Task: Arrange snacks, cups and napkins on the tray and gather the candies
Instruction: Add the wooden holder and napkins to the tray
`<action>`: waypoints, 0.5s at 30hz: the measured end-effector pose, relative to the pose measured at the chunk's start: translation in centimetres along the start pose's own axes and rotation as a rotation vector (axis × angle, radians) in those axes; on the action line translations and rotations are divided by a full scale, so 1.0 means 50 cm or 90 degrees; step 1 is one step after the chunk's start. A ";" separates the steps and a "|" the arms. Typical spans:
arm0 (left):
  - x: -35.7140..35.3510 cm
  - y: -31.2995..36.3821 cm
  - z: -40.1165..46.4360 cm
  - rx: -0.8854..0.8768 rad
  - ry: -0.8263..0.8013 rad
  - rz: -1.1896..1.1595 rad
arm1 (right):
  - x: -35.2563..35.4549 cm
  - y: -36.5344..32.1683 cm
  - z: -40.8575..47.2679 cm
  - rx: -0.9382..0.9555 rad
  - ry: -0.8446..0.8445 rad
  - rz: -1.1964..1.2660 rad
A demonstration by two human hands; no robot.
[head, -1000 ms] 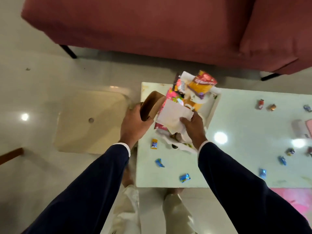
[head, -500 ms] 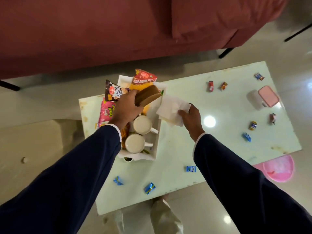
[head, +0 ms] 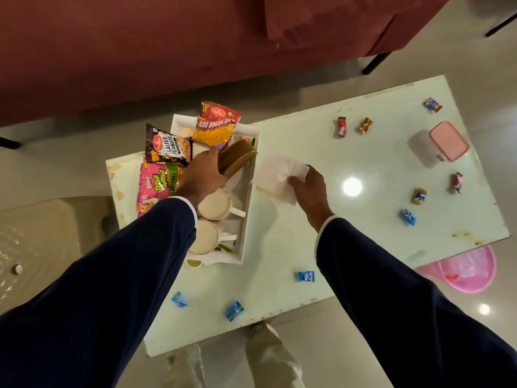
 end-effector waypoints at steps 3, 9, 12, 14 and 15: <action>0.000 -0.012 0.002 0.006 0.006 0.018 | -0.008 -0.002 -0.003 0.003 -0.003 0.002; -0.009 -0.030 0.010 -0.005 -0.002 0.071 | -0.027 -0.014 -0.008 0.005 -0.009 -0.008; -0.003 -0.030 0.001 -0.002 0.001 0.037 | -0.038 -0.021 -0.013 0.009 -0.019 0.002; 0.021 -0.002 -0.019 -0.059 0.072 -0.018 | -0.043 -0.032 -0.021 0.008 -0.036 0.021; 0.037 0.019 -0.037 -0.099 0.115 -0.082 | -0.044 -0.038 -0.027 0.009 -0.049 0.038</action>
Point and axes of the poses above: each hand's wrist, its own z-axis towards the middle knuckle, its own x-axis out of the back of the hand, y = z × x, the point moved 8 cm from there along z, towards the middle knuckle, and after that the axes turned 13 degrees about -z, right-handed, at the moved point
